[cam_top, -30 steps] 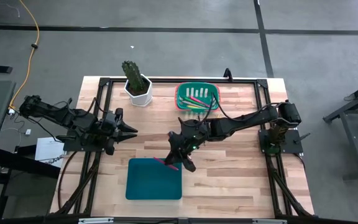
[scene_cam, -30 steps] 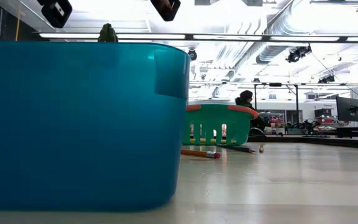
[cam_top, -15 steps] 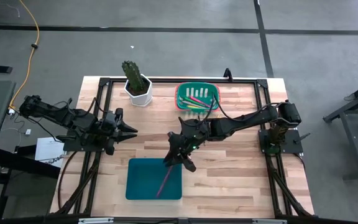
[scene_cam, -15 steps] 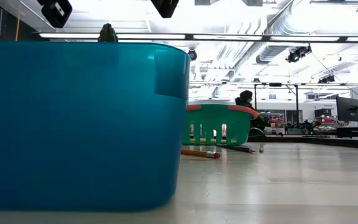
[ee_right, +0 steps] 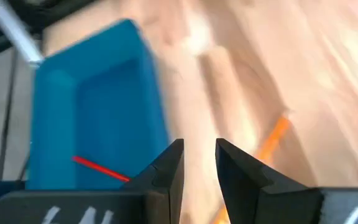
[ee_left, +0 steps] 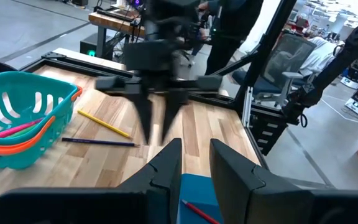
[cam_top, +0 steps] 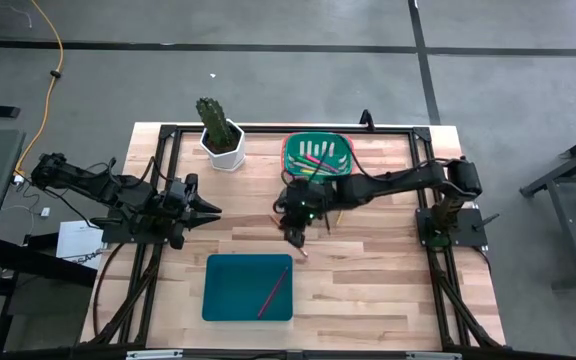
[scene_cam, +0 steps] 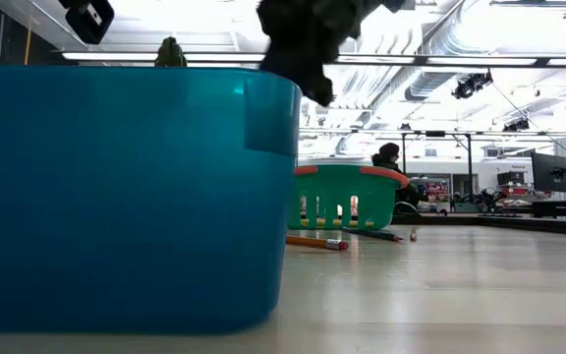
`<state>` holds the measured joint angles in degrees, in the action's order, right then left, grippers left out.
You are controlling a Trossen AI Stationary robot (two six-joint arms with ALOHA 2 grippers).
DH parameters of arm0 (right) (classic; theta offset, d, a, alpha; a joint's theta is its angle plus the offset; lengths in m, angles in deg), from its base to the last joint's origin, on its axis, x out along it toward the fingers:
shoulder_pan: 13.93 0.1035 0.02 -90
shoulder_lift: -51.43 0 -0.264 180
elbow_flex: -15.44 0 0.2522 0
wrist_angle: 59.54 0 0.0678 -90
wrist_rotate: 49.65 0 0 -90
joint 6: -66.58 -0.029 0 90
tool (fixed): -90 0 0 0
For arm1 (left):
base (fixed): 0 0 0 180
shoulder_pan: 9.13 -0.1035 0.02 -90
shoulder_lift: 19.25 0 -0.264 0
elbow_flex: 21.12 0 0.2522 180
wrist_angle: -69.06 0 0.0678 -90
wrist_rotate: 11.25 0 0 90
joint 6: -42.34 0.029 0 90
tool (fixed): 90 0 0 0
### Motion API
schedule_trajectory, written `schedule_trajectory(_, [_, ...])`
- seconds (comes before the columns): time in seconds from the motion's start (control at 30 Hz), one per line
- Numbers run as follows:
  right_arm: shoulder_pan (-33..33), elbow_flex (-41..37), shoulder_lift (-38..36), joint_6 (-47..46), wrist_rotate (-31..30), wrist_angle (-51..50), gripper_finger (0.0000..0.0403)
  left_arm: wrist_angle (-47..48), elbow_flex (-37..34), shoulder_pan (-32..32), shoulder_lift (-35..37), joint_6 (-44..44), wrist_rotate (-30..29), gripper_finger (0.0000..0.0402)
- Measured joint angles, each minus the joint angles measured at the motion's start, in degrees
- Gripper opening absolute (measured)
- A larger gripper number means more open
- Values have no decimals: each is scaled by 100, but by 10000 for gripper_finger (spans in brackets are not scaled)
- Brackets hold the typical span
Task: Sort pens & pencils
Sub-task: Put the orange pencil into the blue bin
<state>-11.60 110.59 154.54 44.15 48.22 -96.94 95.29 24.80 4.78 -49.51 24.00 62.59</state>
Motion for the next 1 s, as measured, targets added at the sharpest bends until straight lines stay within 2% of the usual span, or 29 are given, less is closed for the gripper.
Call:
schedule_trajectory(0.3, [-427, 0, 0, -1108, -180, -1191, 83, 103, 0, 1, 2, 27, 0, 72])
schedule_trajectory(0.6, [-427, -2, 126, -1428, -675, -2375, 83, 164, 0, -1, 0, 29, 16, 72])
schedule_trajectory(0.7, [-415, -4, 254, -1459, -393, -2355, 83, 234, 0, 1, 0, 29, 57, 72])
schedule_trajectory(0.8, [-293, -4, 367, -1358, -91, -1854, 83, 385, 0, 0, 0, 28, 147, 72])
schedule_trajectory(1.0, [-69, -2, 451, -1558, -36, -1377, 83, 448, 0, -1, -4, 37, 271, 72])
